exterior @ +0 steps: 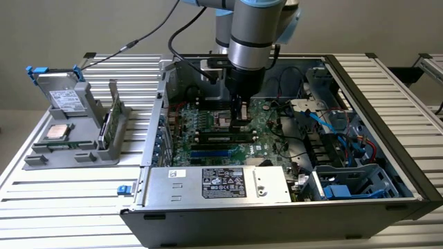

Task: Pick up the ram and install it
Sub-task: 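Press down the ram until it locks into place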

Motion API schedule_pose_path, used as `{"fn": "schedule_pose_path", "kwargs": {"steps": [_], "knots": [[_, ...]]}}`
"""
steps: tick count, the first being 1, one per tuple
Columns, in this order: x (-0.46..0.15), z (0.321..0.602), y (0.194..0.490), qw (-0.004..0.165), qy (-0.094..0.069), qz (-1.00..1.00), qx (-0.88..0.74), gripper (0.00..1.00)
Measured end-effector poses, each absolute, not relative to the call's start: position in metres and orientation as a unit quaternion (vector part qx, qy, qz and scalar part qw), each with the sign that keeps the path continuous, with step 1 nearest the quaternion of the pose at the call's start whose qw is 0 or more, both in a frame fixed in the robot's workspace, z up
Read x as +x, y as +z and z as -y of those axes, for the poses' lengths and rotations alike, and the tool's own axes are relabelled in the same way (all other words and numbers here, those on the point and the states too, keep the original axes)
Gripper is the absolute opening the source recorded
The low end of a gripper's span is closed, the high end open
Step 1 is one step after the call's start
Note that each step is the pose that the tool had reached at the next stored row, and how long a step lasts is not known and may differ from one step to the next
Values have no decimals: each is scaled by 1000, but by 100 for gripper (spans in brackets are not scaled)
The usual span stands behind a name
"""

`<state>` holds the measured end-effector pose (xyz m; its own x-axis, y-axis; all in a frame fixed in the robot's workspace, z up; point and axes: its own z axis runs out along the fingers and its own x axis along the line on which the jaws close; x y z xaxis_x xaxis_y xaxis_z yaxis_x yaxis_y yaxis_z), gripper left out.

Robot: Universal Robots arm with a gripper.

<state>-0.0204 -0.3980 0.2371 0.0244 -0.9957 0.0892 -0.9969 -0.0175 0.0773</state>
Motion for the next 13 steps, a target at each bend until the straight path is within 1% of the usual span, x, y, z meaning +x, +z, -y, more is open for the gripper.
{"fn": "schedule_pose_path", "kwargs": {"steps": [13], "knots": [[-45, 396, 234, 58, 7, 700, 712, 10]]}}
